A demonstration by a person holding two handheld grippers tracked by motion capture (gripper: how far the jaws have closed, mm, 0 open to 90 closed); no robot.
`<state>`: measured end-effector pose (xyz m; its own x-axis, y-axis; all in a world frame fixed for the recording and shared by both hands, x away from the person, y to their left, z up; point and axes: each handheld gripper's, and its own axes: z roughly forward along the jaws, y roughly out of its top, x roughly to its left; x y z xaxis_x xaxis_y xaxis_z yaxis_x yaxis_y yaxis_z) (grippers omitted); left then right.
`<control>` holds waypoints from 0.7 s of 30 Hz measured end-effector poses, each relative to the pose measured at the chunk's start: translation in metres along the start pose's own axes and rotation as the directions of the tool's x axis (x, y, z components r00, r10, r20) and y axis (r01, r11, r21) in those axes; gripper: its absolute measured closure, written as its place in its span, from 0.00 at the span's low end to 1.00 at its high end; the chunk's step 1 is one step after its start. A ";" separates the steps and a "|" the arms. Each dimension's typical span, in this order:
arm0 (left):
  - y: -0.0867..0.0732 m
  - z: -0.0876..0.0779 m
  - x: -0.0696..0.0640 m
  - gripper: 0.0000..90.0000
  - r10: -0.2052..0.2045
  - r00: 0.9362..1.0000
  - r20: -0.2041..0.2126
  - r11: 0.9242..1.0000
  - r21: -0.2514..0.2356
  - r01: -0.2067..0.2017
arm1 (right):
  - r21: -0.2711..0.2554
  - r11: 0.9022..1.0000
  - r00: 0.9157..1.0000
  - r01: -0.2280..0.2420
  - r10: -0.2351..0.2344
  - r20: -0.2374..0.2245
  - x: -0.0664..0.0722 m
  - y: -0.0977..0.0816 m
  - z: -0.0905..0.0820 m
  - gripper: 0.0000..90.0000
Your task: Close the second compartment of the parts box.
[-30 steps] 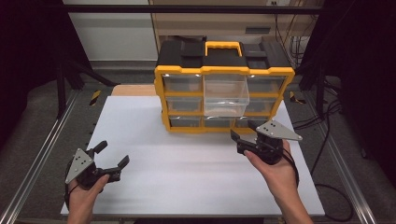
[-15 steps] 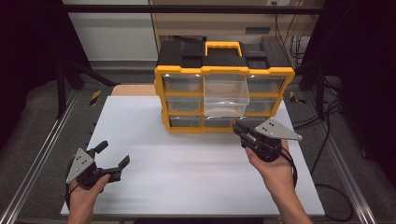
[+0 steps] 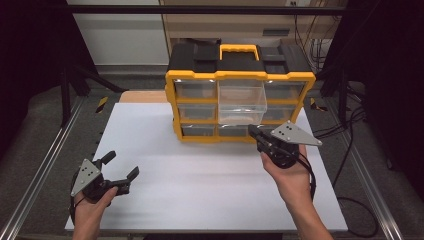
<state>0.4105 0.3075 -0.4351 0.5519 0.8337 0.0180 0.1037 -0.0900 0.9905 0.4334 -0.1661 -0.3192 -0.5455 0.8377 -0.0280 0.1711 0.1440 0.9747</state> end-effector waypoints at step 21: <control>0.000 0.000 0.000 0.02 -0.001 1.000 0.000 1.000 -0.003 0.001 | -0.027 1.000 1.000 -0.011 0.012 0.020 0.002 0.011 0.014 1.00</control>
<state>0.4104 0.3081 -0.4346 0.5516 0.8339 0.0169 0.1016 -0.0873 0.9910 0.4457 -0.1556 -0.3118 -0.5273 0.8494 -0.0207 0.1552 0.1202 0.9805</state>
